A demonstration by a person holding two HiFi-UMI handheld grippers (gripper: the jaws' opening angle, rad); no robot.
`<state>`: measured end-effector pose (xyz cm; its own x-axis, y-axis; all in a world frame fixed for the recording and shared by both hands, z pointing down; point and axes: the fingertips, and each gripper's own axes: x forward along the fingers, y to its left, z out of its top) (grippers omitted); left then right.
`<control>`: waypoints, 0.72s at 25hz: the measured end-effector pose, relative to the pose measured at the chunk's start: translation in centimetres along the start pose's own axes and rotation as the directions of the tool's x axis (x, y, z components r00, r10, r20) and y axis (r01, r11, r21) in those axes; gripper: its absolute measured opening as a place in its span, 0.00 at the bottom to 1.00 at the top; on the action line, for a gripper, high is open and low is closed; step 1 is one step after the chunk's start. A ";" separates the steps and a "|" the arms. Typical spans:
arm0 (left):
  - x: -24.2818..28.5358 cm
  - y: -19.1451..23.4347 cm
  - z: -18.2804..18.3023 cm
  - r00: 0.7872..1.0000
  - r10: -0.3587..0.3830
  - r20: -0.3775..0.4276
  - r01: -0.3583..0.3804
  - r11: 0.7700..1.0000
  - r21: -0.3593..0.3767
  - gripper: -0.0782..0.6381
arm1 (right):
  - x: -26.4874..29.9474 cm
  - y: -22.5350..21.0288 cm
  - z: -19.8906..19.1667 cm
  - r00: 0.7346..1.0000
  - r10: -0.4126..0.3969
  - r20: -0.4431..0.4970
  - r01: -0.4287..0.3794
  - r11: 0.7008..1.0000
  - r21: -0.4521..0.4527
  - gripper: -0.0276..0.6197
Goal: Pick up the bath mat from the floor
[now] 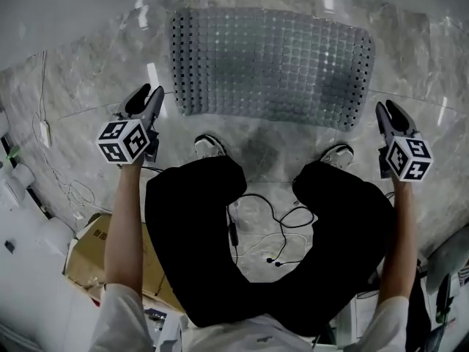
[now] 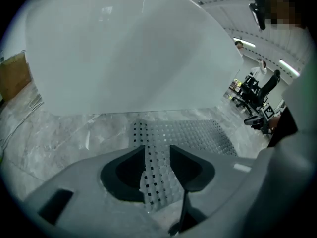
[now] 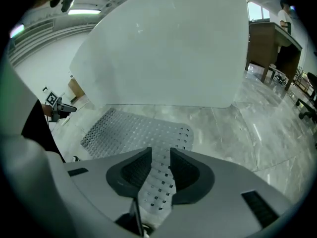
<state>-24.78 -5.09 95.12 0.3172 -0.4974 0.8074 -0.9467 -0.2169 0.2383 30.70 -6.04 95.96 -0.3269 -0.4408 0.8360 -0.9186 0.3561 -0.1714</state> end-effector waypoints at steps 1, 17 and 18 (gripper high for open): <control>1.1 0.6 -0.9 1.000 0.004 -0.020 -0.004 1.000 0.003 0.32 | 1.0 -0.5 -0.8 1.000 -0.006 -0.004 0.006 1.000 0.007 0.18; 13.5 7.3 -9.1 0.989 0.052 -0.140 -0.064 0.995 -0.082 0.44 | 11.4 -5.7 -8.8 0.997 -0.074 -0.014 0.075 0.988 0.135 0.35; 13.9 7.3 -9.3 0.988 0.052 -0.144 -0.064 0.995 -0.082 0.44 | 11.7 -5.9 -9.1 0.997 -0.081 -0.018 0.083 0.987 0.135 0.36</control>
<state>-27.83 -5.82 113.14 0.2564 -0.3817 0.8880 -0.9665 -0.1151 0.2296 34.34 -5.76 111.48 -0.2473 -0.4534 0.8563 -0.9641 0.2035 -0.1707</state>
